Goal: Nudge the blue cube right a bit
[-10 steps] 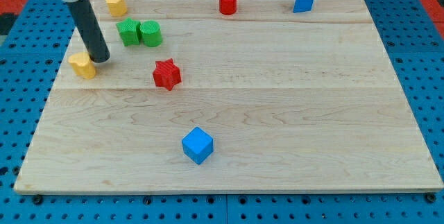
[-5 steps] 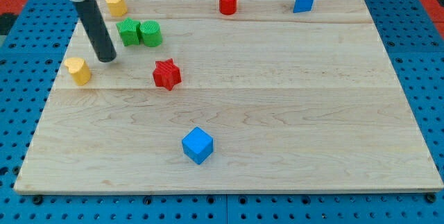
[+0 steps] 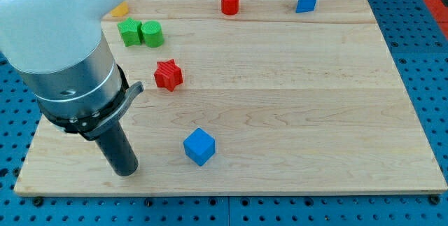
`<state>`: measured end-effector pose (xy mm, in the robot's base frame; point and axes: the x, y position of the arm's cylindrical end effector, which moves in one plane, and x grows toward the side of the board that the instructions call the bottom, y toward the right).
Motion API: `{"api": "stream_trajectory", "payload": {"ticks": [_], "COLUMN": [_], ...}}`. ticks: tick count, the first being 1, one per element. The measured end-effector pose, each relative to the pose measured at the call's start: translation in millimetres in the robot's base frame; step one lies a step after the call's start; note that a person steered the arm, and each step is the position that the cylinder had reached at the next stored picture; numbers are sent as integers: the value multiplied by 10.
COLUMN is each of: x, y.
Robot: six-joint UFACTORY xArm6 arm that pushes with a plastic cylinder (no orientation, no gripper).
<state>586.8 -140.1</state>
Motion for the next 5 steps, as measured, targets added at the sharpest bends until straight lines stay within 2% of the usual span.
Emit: {"api": "stream_trajectory", "payload": {"ticks": [3, 5], "x": [-96, -72], "y": [689, 819]}}
